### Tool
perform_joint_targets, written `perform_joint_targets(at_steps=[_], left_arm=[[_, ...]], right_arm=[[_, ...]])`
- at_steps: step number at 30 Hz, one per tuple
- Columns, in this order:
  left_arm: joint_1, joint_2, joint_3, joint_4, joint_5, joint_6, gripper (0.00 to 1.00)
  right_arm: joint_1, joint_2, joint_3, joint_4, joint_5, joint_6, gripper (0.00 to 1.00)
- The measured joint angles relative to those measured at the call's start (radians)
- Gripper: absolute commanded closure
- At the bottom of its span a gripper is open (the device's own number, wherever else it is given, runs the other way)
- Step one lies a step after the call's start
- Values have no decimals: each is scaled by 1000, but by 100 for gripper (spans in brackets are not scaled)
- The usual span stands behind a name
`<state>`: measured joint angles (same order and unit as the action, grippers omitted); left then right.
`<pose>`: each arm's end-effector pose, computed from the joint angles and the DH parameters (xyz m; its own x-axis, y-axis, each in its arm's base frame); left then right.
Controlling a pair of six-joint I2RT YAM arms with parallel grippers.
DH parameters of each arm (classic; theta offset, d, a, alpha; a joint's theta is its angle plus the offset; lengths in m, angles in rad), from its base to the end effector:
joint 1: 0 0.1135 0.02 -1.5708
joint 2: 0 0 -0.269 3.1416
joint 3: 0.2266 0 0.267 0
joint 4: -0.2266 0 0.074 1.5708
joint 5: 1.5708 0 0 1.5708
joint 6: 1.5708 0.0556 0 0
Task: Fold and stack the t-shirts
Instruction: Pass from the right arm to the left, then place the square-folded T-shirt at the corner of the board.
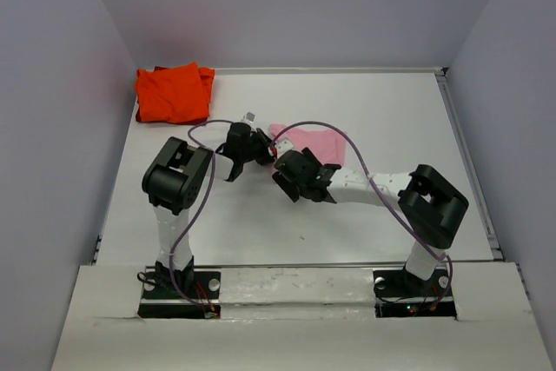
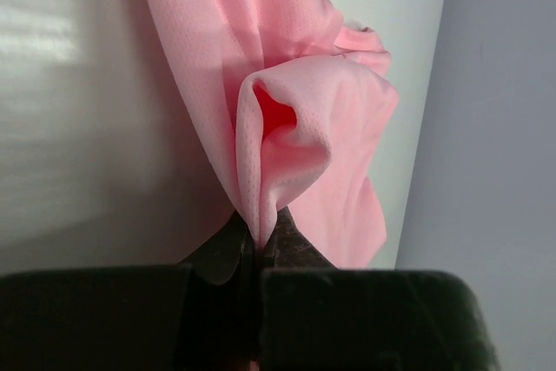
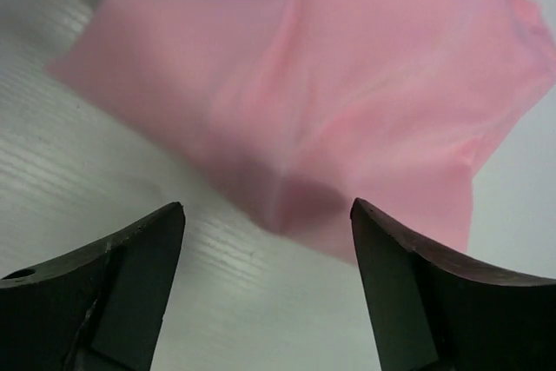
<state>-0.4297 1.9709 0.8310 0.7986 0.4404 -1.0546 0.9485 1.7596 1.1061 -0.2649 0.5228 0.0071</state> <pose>0.3584 -0.1903 0.1083 -0.7955 -0.5008 -0.3410 0.1016 0.4446 -0.8900 0.2485 0.2988 0.1701 -0.4669 -0.6403 -0.6099 -0.5240 0.7559 -0.3924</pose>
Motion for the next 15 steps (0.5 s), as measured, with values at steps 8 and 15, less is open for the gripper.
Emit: perform_joint_targets(at_steps=[8,15], left_arm=[[90,103,404,-423,-33,278,100],[172,263,855,-782,-148,548,100]], right_arm=[[28,-98,-161,-43,-55,193,17],[97,-212,-233,-20,-124,305,17]])
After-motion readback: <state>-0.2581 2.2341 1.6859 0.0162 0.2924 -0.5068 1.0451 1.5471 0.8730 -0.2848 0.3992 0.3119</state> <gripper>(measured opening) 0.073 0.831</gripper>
